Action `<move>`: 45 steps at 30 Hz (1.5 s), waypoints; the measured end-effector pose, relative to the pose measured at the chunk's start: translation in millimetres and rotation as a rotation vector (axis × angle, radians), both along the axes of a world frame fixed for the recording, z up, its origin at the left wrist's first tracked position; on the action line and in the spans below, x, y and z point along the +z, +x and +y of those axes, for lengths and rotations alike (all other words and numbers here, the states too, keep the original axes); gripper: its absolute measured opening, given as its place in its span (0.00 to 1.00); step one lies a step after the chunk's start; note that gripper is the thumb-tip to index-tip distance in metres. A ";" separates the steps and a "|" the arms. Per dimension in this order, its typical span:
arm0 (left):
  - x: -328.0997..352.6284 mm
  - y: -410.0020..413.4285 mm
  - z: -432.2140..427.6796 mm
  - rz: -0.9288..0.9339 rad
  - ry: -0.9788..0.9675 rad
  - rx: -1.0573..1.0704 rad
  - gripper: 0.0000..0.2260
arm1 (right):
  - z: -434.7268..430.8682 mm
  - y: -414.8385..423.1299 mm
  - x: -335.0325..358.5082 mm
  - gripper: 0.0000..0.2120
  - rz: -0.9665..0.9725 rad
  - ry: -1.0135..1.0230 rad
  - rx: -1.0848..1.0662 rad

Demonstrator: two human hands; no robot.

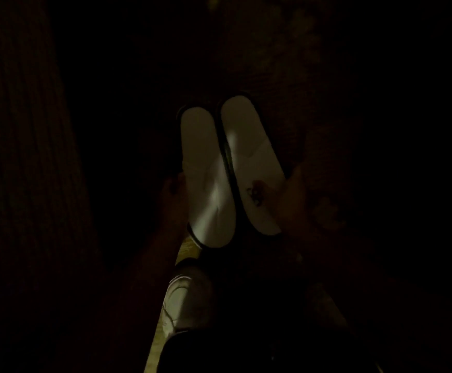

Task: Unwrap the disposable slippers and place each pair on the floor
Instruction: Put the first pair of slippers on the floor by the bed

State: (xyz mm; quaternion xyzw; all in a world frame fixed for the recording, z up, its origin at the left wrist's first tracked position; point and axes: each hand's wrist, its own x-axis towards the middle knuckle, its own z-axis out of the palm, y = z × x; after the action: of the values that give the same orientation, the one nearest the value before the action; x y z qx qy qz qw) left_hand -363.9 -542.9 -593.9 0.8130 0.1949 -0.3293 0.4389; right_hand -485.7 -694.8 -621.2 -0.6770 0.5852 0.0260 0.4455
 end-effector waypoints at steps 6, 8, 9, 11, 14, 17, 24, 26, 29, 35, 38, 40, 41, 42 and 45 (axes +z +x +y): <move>8.8 -5.3 -10.0 -0.113 0.076 -0.034 0.18 | 11.2 -3.2 7.9 0.48 0.074 -0.073 0.042; 9.2 -5.8 -13.8 -0.120 0.076 -0.020 0.17 | 11.8 -1.8 8.2 0.49 0.193 -0.142 0.104; 10.5 -6.2 -15.7 -0.125 0.093 -0.031 0.17 | 11.6 -1.2 7.5 0.49 0.274 -0.187 0.131; 10.5 -5.7 -15.1 -0.159 0.151 -0.082 0.17 | 13.8 0.3 9.3 0.47 0.369 -0.282 0.183; 9.3 -6.6 -8.2 -0.171 0.187 -0.122 0.18 | 18.5 -2.8 9.8 0.47 0.380 -0.317 0.204; 8.5 -11.2 3.4 -0.161 0.208 -0.114 0.17 | 22.6 -9.8 11.4 0.47 0.388 -0.348 0.215; 22.5 -12.0 0.9 -0.105 0.200 -0.085 0.18 | 28.6 -3.5 22.7 0.44 0.422 -0.399 0.240; 40.8 -8.4 -6.3 -0.149 0.233 -0.085 0.19 | 23.2 2.5 39.7 0.41 0.403 -0.350 0.235; 88.6 6.8 -27.9 -0.160 0.140 -0.032 0.16 | 2.0 23.5 98.5 0.32 0.257 -0.391 0.241; 261.1 87.5 -117.9 -0.187 -0.257 0.085 0.08 | -75.7 115.8 291.1 0.12 -0.307 -0.248 0.015; 388.4 134.8 -161.9 -0.300 -0.449 0.048 0.08 | -111.1 162.4 417.1 0.07 -0.483 -0.309 -0.022; 485.1 162.5 -182.2 -0.423 -0.561 0.016 0.10 | -128.5 191.0 511.1 0.04 -0.609 -0.343 -0.047; 535.9 174.1 -188.1 -0.479 -0.618 0.002 0.10 | -134.5 204.1 560.8 0.04 -0.675 -0.350 -0.056; 587.9 183.5 -191.4 -0.524 -0.673 -0.011 0.11 | -139.0 215.6 610.4 0.05 -0.743 -0.359 -0.065; 739.8 204.2 -180.8 -0.651 -0.797 -0.041 0.12 | -142.1 243.8 757.3 0.08 -0.972 -0.365 -0.067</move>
State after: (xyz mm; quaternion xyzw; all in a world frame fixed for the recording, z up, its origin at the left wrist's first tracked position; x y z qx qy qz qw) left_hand -159.7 -723.7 145.9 0.6465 -0.1087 -0.1165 0.7461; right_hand -241.9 -837.0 136.2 -0.6586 0.3272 -0.4081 0.5409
